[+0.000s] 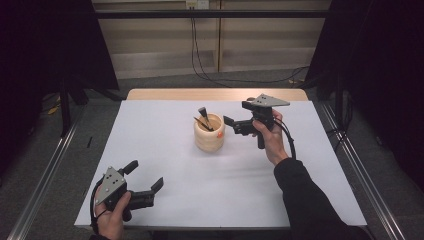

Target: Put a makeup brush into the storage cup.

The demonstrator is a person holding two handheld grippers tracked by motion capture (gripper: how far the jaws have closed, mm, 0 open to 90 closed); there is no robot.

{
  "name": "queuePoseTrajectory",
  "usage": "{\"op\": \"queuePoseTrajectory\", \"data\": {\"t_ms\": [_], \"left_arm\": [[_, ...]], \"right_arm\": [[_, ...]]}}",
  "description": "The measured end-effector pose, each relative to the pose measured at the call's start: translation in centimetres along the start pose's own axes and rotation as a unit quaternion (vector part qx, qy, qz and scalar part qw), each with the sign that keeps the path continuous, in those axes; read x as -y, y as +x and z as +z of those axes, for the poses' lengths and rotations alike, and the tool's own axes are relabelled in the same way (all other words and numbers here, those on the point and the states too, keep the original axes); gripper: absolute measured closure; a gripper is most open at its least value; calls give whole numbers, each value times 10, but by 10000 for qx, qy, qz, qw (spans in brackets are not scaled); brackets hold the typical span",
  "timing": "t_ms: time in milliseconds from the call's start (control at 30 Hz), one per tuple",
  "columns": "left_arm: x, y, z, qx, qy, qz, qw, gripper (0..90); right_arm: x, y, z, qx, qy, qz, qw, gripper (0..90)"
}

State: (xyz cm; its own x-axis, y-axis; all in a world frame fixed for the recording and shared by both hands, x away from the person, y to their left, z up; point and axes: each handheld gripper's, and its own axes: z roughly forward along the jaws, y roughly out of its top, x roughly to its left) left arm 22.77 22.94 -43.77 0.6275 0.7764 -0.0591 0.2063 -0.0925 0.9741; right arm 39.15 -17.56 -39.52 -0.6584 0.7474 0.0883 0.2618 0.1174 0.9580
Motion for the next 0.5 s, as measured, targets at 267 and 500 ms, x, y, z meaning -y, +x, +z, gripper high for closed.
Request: {"op": "queuePoseTrajectory", "data": {"t_ms": [267, 500], "left_arm": [[0, -1, -1, -40, -45, -24, 10000, 7], [0, -1, -1, -39, -20, -8, 10000, 7]], "right_arm": [[-4, 1, -19, 260, -146, -109, 9995, 3], [3, -3, -36, 330, -145, -125, 9993, 2]]}}
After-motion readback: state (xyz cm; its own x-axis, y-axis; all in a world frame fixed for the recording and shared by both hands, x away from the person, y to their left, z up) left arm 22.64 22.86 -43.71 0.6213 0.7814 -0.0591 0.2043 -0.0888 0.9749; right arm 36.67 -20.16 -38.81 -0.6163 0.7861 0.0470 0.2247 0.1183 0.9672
